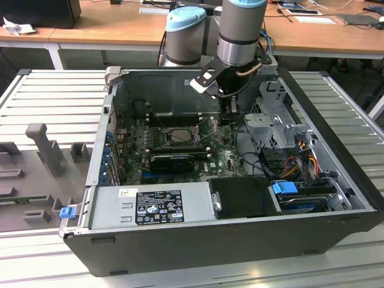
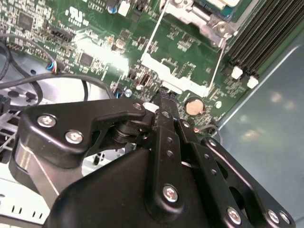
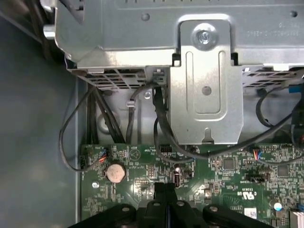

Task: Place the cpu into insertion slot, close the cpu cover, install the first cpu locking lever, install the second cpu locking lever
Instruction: 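Close the cpu cover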

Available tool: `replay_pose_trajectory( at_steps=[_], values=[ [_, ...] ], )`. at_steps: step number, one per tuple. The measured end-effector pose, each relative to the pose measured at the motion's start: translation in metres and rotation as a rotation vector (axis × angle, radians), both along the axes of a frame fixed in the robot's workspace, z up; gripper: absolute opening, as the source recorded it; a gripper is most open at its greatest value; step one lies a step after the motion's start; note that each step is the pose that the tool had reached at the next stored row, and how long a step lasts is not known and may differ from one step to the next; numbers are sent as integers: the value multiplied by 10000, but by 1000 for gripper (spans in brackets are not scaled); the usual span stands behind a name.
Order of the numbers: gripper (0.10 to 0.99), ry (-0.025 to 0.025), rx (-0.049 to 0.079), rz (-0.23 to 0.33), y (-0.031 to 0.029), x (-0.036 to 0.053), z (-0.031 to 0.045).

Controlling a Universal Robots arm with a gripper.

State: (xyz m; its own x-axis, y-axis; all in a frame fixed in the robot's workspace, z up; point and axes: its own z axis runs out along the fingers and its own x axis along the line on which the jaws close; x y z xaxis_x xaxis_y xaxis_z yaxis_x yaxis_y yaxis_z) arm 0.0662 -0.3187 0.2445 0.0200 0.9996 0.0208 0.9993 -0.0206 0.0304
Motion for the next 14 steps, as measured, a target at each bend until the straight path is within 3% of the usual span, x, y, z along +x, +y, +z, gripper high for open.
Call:
replay_pose_trajectory(
  at_steps=[4, 6, 8, 14],
  values=[
    [106, 404, 3, 1, 1, 1, -1],
    [106, 539, 0, 1, 1, 1, 9],
    [106, 565, 4, -1, 1, 0, 11],
    [106, 566, 3, 0, 0, -42, 11]
  ],
)
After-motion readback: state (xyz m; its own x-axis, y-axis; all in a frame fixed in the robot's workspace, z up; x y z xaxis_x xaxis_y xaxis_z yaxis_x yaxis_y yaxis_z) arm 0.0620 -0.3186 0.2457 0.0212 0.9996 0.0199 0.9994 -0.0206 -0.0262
